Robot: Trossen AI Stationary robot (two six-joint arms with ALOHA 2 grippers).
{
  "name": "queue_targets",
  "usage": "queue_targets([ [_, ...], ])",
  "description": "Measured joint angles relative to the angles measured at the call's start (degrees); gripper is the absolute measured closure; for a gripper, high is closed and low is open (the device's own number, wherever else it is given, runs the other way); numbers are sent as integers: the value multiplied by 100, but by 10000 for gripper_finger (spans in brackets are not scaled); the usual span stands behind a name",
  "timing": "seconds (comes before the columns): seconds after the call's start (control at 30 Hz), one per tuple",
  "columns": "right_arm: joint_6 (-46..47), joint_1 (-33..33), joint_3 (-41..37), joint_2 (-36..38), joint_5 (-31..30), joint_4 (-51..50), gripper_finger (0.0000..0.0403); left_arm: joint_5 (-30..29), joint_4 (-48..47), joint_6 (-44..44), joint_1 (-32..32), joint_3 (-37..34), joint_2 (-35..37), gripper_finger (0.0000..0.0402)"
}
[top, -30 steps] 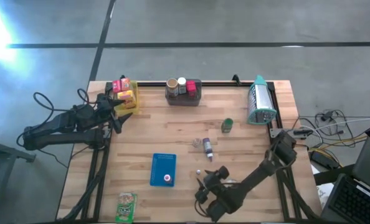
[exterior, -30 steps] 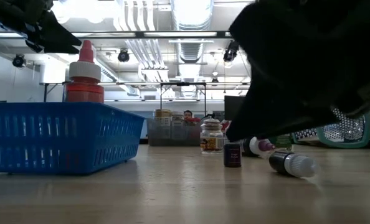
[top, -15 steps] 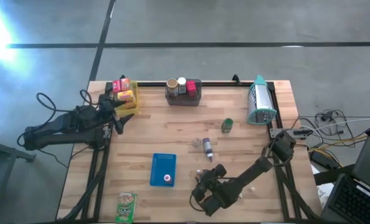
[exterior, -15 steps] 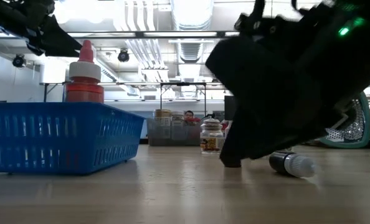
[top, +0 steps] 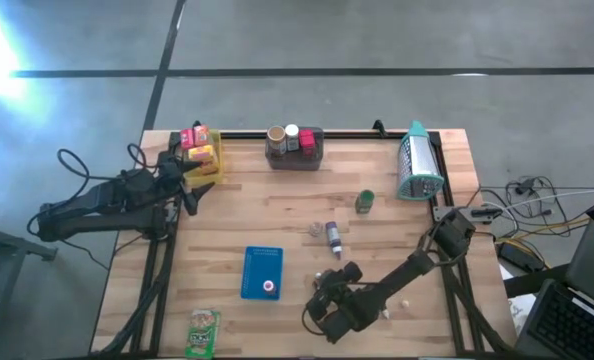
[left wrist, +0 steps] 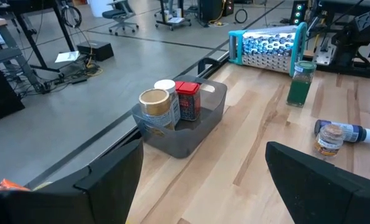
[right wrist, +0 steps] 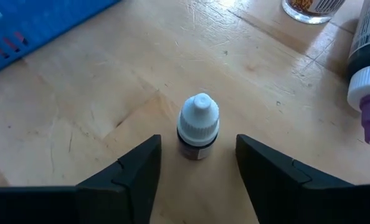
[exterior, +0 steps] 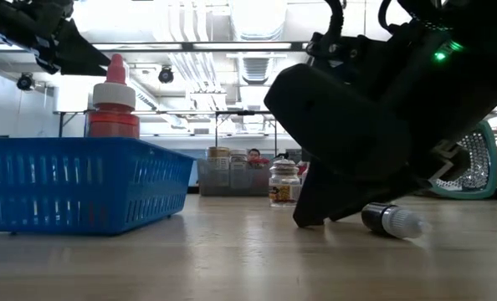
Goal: Pick & Place Kitchen Items
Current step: Put the purple food coloring bottle into the blue bin
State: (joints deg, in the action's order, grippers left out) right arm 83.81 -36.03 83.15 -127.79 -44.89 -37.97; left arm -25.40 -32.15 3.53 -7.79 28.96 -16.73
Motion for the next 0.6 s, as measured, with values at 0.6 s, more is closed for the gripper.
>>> queue_targets([
  [0.6,-29,8,0,-9,-1,0,337,145,-45,74,0,-3,0,60],
])
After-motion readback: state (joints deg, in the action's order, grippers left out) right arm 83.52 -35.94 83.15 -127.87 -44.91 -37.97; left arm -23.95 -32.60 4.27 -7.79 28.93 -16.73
